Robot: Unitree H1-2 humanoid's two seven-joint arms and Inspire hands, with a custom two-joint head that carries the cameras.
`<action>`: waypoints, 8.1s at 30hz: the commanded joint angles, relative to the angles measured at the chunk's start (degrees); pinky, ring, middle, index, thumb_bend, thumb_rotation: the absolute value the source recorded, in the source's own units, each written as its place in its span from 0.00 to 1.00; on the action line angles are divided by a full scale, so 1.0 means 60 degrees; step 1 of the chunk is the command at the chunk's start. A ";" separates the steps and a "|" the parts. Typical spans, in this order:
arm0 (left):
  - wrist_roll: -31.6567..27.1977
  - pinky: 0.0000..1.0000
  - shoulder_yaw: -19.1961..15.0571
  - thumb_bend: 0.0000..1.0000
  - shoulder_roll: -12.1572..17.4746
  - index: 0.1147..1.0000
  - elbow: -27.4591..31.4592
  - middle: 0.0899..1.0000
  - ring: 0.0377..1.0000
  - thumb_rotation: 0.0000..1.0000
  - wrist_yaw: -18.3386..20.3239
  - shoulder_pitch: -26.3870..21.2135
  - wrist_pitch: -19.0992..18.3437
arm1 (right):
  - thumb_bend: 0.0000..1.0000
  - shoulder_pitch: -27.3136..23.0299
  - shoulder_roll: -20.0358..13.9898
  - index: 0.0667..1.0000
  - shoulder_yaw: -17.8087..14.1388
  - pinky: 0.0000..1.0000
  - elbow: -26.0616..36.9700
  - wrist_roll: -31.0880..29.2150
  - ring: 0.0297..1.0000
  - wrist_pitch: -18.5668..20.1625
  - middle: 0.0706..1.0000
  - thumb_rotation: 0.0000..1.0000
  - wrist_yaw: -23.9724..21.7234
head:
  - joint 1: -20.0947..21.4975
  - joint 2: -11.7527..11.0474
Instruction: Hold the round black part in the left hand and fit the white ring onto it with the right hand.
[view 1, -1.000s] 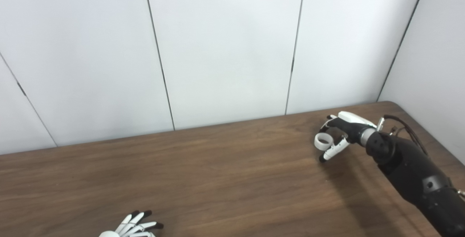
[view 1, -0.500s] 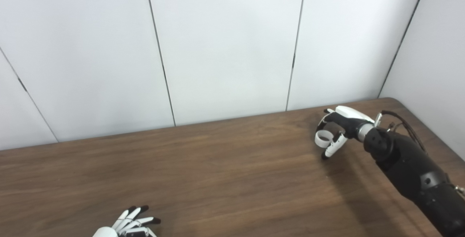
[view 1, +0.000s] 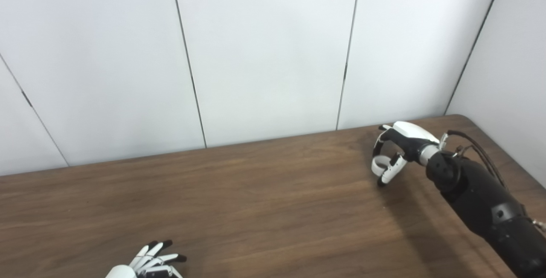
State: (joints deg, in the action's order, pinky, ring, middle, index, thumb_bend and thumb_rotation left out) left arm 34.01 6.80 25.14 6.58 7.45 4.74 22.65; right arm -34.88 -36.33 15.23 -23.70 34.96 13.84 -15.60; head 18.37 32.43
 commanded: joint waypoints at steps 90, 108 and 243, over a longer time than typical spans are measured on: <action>-0.0584 1.00 -0.0415 0.52 0.0377 0.41 0.0249 0.79 0.95 0.04 0.0139 -0.0507 0.0641 | 0.95 0.0501 -0.0668 0.74 0.0299 1.00 0.0956 -0.0331 1.00 0.1887 1.00 0.18 -0.1406 | 0.0424 0.0192; -0.0595 1.00 -0.0363 0.52 0.0400 0.41 0.0143 0.79 0.95 0.04 0.0023 -0.0536 0.0676 | 1.00 0.0355 -0.0991 0.82 0.0738 1.00 0.0699 -0.0441 1.00 0.1784 1.00 0.26 -0.2163 | 0.0416 0.0163; 0.0133 1.00 -0.0075 0.52 -0.0241 0.41 -0.0188 0.79 0.95 0.04 0.0142 -0.0938 0.0209 | 0.52 0.1258 -0.0320 0.44 0.0194 0.98 0.2255 0.0047 1.00 0.0185 0.92 0.12 0.0042 | -0.0049 0.0112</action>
State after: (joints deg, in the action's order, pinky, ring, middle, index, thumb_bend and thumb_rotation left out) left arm 34.34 6.41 23.39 5.27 10.00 1.14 23.19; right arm -27.27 -38.92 16.07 -11.78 35.60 15.44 -13.75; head 18.02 33.05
